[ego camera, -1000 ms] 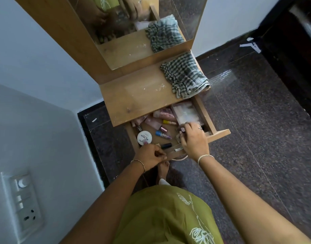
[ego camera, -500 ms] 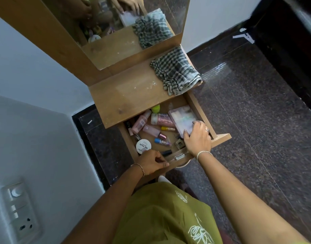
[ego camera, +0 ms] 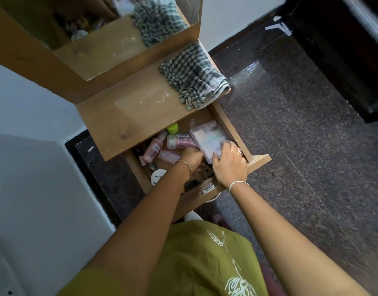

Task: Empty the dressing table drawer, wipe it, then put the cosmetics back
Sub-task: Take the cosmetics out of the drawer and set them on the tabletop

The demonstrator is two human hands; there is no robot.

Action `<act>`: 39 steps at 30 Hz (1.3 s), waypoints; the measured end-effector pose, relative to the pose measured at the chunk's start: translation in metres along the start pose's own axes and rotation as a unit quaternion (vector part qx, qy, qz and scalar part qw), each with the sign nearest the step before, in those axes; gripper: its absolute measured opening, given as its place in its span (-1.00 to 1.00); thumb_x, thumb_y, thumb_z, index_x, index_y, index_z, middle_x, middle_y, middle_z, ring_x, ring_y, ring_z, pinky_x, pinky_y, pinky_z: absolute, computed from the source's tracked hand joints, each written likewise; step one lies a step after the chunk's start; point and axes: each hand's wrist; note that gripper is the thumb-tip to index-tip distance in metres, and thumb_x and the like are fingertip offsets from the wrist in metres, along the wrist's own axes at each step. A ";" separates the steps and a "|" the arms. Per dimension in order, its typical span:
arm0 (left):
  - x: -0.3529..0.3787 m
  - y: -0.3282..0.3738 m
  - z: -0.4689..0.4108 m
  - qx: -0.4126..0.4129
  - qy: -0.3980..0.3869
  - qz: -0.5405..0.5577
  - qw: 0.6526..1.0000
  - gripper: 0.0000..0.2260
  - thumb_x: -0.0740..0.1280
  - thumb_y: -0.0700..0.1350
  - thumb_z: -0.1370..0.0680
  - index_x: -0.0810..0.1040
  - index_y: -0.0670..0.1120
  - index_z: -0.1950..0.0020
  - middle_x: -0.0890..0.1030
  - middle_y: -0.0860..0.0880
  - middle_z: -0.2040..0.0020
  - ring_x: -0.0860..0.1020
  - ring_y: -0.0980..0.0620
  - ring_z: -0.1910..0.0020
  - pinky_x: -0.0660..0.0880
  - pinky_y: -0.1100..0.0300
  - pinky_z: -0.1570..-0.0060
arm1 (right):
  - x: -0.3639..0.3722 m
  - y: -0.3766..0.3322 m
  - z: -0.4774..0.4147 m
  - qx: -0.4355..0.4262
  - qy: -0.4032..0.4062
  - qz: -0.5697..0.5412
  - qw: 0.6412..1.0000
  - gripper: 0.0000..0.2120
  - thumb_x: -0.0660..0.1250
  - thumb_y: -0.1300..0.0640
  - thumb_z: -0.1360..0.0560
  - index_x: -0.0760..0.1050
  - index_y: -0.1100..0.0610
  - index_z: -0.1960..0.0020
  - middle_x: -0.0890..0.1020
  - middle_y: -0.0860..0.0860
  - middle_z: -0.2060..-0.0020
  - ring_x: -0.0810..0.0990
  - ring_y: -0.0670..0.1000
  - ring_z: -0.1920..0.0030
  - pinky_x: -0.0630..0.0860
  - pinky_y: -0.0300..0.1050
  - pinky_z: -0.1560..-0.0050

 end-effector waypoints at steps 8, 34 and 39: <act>0.001 -0.001 0.004 0.025 0.050 -0.011 0.998 -0.81 0.33 -0.13 -0.54 0.58 -0.25 -0.05 0.64 -0.16 0.01 0.63 -0.13 0.06 0.60 -0.06 -0.02 | -0.010 -0.002 0.005 -0.006 0.038 -0.091 0.995 -0.74 0.17 0.10 -0.57 0.42 0.16 -0.22 0.50 0.07 -0.21 0.48 0.12 -0.20 0.45 0.06 -0.13; -0.129 0.061 0.044 0.090 0.187 0.124 0.970 -0.92 0.30 -0.14 -0.58 0.55 -0.10 0.09 0.64 -0.19 0.03 0.62 -0.17 0.19 0.59 -0.14 0.03 | -0.087 -0.125 -0.049 0.026 0.021 -0.408 0.913 -0.83 0.31 0.14 -0.52 0.58 0.14 -0.08 0.67 0.06 0.04 0.61 0.00 0.05 0.56 -0.02 -0.04; -0.138 0.076 0.038 0.099 0.273 0.162 0.943 -0.79 0.35 -0.20 -0.55 0.57 -0.26 -0.14 0.61 -0.16 0.05 0.59 -0.07 0.21 0.61 0.00 0.10 | -0.085 -0.144 -0.067 0.003 0.027 -0.383 0.923 -0.80 0.29 0.17 -0.53 0.60 0.17 -0.11 0.67 0.06 0.03 0.60 0.04 0.01 0.52 -0.09 -0.02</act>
Point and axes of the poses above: each hand's wrist, its own z-axis away from the middle knuckle, its own x-axis out of the palm, y = z × x
